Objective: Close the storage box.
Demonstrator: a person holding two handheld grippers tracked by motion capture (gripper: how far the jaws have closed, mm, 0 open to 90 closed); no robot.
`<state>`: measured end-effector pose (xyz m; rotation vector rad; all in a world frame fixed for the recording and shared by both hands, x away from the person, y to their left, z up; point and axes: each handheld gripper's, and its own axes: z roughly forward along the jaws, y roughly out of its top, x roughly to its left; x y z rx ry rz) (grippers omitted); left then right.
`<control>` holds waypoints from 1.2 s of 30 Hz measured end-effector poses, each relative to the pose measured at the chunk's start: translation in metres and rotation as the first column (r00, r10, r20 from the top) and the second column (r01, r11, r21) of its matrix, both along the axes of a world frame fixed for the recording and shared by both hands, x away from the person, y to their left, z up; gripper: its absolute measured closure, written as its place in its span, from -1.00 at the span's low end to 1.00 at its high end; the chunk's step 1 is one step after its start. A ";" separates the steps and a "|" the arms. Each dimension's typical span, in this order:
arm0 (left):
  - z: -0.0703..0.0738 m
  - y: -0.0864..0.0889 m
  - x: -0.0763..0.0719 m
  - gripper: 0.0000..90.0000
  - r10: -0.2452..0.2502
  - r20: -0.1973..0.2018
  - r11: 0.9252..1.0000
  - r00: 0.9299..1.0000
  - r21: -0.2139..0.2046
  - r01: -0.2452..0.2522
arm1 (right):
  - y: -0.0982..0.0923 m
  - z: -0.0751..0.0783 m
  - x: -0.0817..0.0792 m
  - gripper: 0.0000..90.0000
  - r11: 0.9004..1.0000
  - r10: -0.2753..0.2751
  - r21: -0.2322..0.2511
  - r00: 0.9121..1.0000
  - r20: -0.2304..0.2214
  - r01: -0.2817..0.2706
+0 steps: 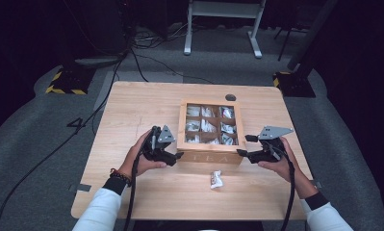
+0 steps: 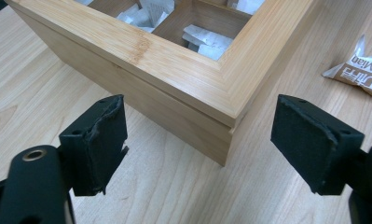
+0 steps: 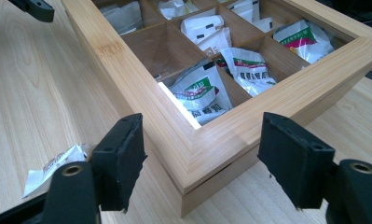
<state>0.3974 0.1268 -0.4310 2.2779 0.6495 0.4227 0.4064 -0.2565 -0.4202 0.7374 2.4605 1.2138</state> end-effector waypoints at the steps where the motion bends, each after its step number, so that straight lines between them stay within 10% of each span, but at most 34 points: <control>1: 0.001 0.001 -0.001 -0.59 -0.001 0.003 1.000 1.000 -0.002 0.001 | 0.000 0.001 -0.001 -0.33 1.000 0.003 -0.006 1.000 0.004 -0.003; 36: 0.008 0.028 -0.031 -0.61 0.070 0.096 0.993 0.993 0.091 -0.078 | -0.016 0.013 -0.023 -0.45 0.995 0.001 -0.098 0.997 0.078 0.007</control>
